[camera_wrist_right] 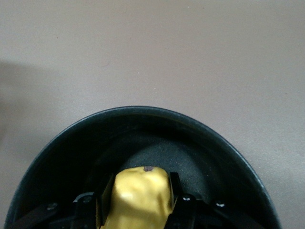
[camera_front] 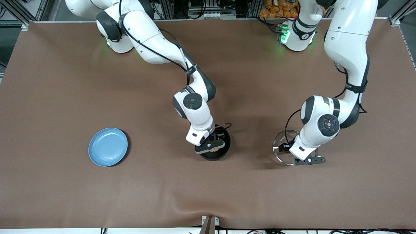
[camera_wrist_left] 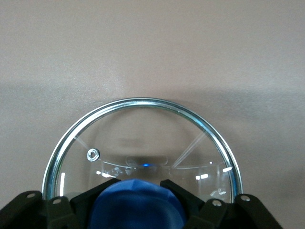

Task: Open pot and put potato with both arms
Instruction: 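Lower the potato into the pot while the left gripper sets the lid down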

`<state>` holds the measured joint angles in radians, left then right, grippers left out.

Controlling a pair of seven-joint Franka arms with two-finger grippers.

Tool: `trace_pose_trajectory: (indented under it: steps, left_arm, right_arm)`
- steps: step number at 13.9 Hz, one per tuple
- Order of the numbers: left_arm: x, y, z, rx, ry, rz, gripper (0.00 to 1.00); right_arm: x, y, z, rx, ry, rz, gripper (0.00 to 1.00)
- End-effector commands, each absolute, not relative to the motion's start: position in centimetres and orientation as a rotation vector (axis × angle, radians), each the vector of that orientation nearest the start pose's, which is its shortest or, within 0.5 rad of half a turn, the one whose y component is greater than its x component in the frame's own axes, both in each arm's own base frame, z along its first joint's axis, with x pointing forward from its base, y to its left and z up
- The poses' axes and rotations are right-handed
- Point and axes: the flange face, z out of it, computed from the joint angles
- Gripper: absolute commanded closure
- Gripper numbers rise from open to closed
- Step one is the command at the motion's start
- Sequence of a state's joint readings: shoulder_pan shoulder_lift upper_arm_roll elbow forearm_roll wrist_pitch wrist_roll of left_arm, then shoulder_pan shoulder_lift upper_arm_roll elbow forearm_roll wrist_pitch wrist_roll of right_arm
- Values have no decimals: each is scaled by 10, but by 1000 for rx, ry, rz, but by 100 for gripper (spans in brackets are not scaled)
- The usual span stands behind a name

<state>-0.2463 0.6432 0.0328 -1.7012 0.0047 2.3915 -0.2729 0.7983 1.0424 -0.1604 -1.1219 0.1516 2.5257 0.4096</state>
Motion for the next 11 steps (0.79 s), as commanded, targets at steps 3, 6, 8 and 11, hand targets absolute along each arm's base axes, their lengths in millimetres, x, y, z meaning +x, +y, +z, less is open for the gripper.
trace_pose_trajectory:
  steps: [3, 6, 8, 11]
  left_arm:
    - [671, -132, 217, -3098, -32, -98, 65]
    - [672, -133, 214, -3099, 3, -101, 34]
    - [672, -133, 213, -3100, 3, -104, 27]
    - [672, -133, 214, -3099, 7, -106, 27]
  right_arm:
    - [615, 520, 210, -2901, -321, -518, 93]
    - [616, 519, 210, -2903, -320, -519, 55]
    - [616, 519, 213, -2901, -319, -524, 40]
    - [622, 516, 230, -2890, -323, -549, 37]
